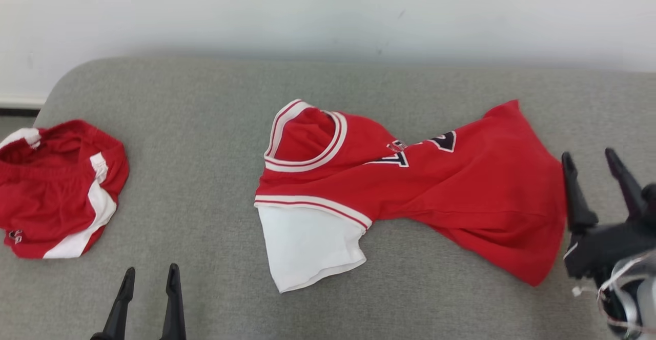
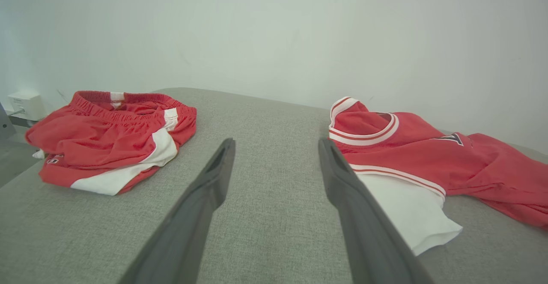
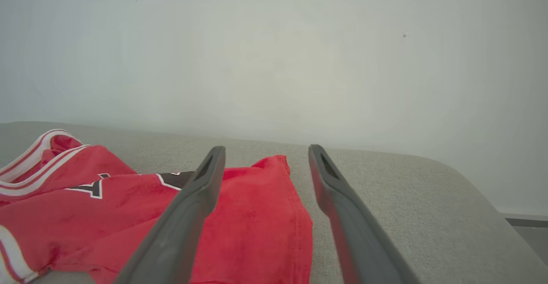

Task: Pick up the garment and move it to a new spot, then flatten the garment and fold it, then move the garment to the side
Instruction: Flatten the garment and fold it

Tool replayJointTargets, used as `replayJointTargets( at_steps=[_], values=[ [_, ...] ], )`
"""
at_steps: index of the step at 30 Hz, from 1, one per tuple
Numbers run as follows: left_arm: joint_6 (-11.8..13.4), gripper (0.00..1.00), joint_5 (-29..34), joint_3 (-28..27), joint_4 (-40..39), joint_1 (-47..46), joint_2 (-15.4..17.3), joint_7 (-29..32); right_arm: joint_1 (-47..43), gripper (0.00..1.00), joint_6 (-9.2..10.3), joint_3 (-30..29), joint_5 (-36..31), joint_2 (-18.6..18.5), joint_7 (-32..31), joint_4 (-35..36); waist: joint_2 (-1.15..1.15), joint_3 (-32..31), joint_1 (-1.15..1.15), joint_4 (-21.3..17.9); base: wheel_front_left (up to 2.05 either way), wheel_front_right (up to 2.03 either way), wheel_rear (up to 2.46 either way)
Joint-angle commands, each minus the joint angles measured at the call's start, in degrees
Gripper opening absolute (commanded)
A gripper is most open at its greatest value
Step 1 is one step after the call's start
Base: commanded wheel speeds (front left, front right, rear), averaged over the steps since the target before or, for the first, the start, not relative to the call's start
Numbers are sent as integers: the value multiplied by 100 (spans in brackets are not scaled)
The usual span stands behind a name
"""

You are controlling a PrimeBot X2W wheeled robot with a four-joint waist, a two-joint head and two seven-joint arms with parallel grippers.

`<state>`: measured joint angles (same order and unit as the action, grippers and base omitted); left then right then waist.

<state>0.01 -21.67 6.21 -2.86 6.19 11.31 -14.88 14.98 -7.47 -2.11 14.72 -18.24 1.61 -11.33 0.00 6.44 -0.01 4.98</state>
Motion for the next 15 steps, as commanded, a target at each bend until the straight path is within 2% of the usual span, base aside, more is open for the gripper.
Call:
replayJointTargets(
  at_steps=[1,9,15],
  values=[
    [28,100,-62,-23,36,106,12,-26,-292,100,-5,-42,-27,129,-16,237,0,-387,1,-326,0,0,0],
    [92,100,-48,-7,280,136,25,9,-1251,100,-5,-196,-141,551,-247,1025,0,-721,1,-472,0,0,0],
    [91,100,-90,18,531,103,32,27,-1769,100,-5,-173,-225,738,-494,1217,0,-872,1,-524,0,0,0]
  ],
)
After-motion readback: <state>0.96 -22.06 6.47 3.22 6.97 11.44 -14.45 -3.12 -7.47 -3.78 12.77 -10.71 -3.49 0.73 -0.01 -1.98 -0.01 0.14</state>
